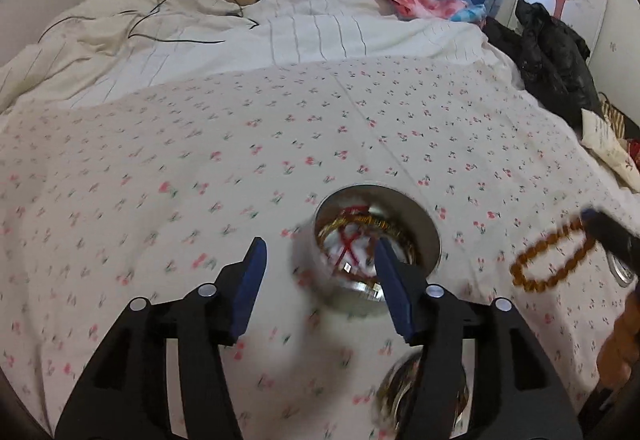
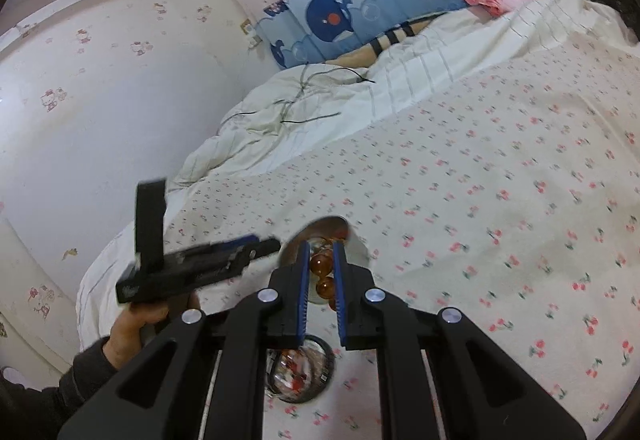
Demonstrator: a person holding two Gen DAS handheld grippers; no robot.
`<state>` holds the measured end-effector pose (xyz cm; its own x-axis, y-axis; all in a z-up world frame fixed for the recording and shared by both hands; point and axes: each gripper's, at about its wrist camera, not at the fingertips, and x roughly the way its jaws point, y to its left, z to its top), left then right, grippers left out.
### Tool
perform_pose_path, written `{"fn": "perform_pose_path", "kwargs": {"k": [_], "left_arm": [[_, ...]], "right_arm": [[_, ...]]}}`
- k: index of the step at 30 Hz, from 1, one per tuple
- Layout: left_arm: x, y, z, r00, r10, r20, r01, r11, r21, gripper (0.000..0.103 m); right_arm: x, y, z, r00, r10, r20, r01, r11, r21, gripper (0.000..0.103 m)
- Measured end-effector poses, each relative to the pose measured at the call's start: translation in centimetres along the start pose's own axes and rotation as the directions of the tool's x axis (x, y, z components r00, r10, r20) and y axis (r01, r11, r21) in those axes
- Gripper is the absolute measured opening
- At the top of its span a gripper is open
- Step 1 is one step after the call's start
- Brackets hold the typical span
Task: Organize jewelry
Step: 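Carry both bracelets over the silver tin and open both grippers to drop them, then grasp a silver bangle from the pile with the right gripper and lift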
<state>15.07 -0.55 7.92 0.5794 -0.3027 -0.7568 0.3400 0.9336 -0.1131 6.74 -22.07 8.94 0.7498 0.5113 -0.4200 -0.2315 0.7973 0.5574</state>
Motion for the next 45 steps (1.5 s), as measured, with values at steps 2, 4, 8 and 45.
{"fn": "perform_pose_path", "kwargs": {"k": [2,4,8,45], "left_arm": [[-0.8,1.2,-0.9,1.0,0.004,0.003,-0.004,1.0,-0.027,0.054],[-1.9,2.4,-1.7,1.0,-0.009,0.012,0.01,0.998,-0.066,0.055],[-2.8,4.7,-3.8,0.999,-0.024,0.033,0.03,0.987,-0.16,0.062],[-1.6,1.2,-8.7,0.999,0.009,-0.035,-0.012,0.997,-0.081,0.073]], "right_arm": [[0.7,0.9,0.5,1.0,0.019,-0.003,-0.019,1.0,-0.015,0.012],[1.9,2.1,1.2,0.999,0.043,-0.012,-0.043,0.999,-0.023,0.012],[4.5,4.2,2.7,0.995,0.1,-0.025,-0.101,0.995,-0.024,0.012],[4.1,2.0,-9.0,0.945,-0.117,-0.305,0.073,0.986,-0.153,0.031]]}}
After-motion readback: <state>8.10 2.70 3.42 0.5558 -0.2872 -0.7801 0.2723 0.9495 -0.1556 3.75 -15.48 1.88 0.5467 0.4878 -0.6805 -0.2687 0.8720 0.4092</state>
